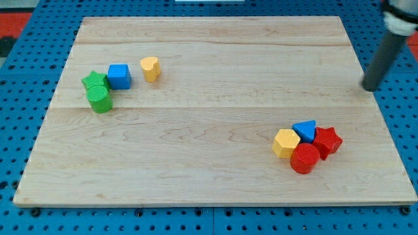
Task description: Slide the red circle into the yellow hexagon
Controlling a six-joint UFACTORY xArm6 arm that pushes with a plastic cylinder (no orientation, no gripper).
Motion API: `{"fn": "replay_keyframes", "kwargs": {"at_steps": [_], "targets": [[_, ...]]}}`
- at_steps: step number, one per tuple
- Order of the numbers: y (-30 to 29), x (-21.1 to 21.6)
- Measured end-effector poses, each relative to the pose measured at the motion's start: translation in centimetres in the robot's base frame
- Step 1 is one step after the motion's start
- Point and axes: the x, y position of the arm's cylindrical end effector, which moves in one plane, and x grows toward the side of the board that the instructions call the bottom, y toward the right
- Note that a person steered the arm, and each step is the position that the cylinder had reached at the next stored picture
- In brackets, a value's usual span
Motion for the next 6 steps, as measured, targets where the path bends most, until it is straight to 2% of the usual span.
{"fn": "replay_keyframes", "kwargs": {"at_steps": [1, 2, 3, 4, 5, 6], "targets": [[-1.1, 10.0], [-6.3, 16.7], [-14.8, 17.8], [-16.1, 14.1], [-18.9, 12.8], [-16.4, 12.7]]}}
